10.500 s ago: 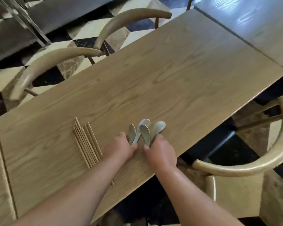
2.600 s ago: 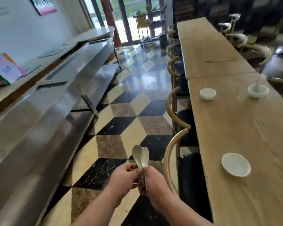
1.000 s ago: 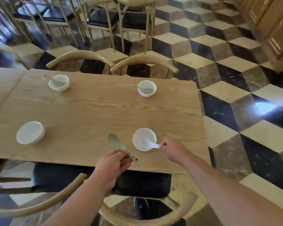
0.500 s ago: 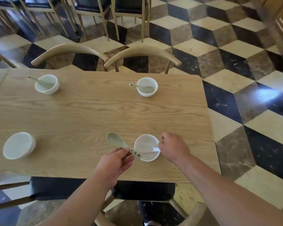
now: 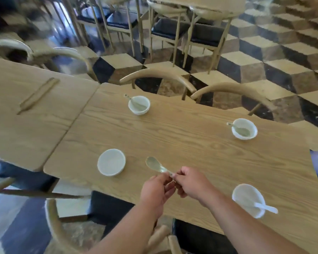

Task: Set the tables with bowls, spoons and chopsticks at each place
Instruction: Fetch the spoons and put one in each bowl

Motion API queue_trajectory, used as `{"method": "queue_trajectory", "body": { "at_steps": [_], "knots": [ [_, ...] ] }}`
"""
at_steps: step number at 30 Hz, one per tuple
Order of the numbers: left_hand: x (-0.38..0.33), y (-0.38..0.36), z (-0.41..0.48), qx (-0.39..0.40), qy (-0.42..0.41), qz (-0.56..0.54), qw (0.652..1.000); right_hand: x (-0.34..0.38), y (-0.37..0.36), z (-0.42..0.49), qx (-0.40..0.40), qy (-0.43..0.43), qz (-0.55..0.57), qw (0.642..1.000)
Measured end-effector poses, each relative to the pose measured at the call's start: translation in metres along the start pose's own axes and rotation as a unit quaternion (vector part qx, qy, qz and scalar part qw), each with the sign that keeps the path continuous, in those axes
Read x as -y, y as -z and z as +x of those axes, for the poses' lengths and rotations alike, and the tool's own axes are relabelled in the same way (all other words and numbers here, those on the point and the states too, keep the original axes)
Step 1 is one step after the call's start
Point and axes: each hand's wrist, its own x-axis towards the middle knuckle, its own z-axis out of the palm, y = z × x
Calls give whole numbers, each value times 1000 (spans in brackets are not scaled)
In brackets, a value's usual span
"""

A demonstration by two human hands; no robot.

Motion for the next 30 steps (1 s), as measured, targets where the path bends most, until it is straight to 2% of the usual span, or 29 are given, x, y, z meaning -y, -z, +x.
{"method": "queue_trajectory", "body": {
  "at_steps": [4,9,15,23,25,27,29,30],
  "knots": [
    [-48,77,16,-46,9,-50,998,64,-83,36,31,19,-68,997],
    [-77,116,43,-77,15,-102,992,90,-142,86,27,9,-109,994],
    [-80,129,57,-74,37,-136,987,88,-165,112,13,-18,-121,992],
    [-76,133,57,-70,30,-95,993,90,-156,86,-17,-35,-107,994],
    [-68,125,50,-81,13,-14,997,81,-139,58,-44,-20,-129,990],
    [-56,106,39,-55,-20,157,986,64,-116,26,-71,17,-172,982],
    [-37,68,20,-7,-74,341,937,35,-81,-13,-101,40,-189,976],
    [-24,43,5,18,-102,424,900,16,-59,-34,-120,46,-191,973]
  ]
}}
